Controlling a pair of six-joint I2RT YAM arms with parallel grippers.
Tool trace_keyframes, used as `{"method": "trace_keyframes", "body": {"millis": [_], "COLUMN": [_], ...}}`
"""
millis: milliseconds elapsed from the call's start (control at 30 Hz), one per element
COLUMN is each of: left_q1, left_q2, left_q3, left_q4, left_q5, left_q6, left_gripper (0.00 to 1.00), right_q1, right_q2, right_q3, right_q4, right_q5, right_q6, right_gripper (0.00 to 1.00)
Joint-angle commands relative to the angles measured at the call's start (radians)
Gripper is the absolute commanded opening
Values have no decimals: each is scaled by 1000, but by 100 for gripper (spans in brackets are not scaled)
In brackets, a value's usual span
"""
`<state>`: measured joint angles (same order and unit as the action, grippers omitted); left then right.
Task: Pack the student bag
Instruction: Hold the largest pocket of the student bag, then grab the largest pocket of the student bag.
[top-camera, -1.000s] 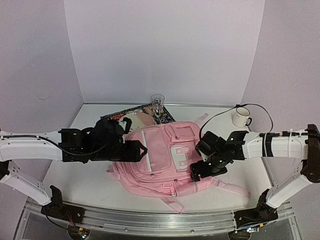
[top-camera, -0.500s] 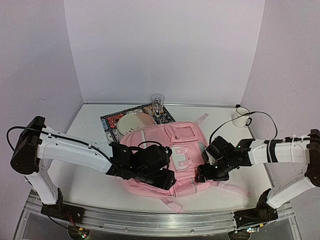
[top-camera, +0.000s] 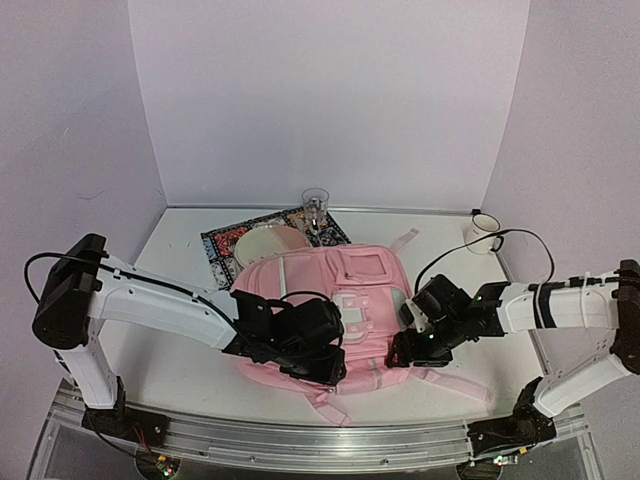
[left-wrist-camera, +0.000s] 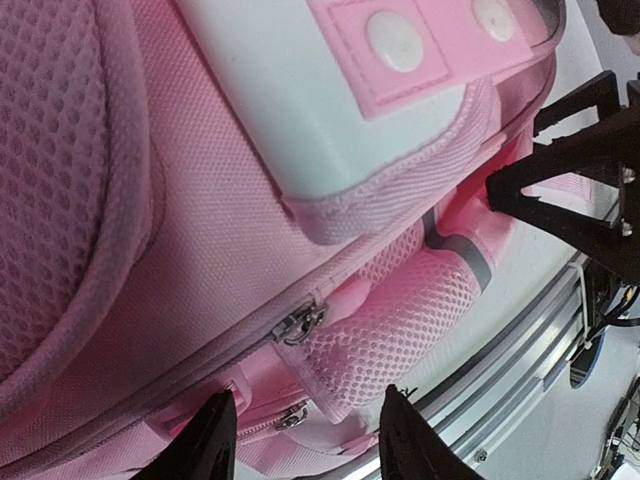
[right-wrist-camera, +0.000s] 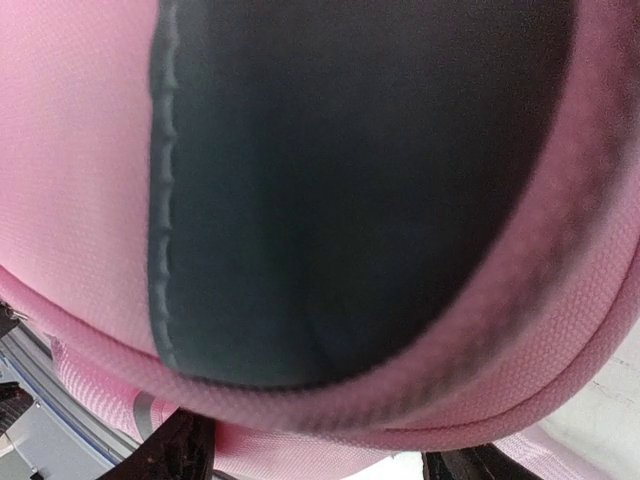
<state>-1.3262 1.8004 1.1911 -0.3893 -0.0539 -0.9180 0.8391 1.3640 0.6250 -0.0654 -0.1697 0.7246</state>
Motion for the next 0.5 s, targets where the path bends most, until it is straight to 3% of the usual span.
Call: {"method": "trace_keyframes", "body": {"millis": [0, 267, 467], "left_q1": [-9, -96, -104], "left_q2": [-28, -82, -93], "left_q3": [-3, -53, -121], "left_q4": [-32, -29, 42], "left_q5": [4, -59, -58], "left_q6": [-6, 18, 4], "left_gripper": [47, 34, 33], "right_q1": [5, 6, 6], "right_q2": [-6, 11, 30], "right_q3": [-4, 13, 26], "right_q4": [45, 45, 45], "right_q5": [-38, -38, -44], "right_q6": [-32, -52, -61], "right_gripper": [68, 68, 68]}}
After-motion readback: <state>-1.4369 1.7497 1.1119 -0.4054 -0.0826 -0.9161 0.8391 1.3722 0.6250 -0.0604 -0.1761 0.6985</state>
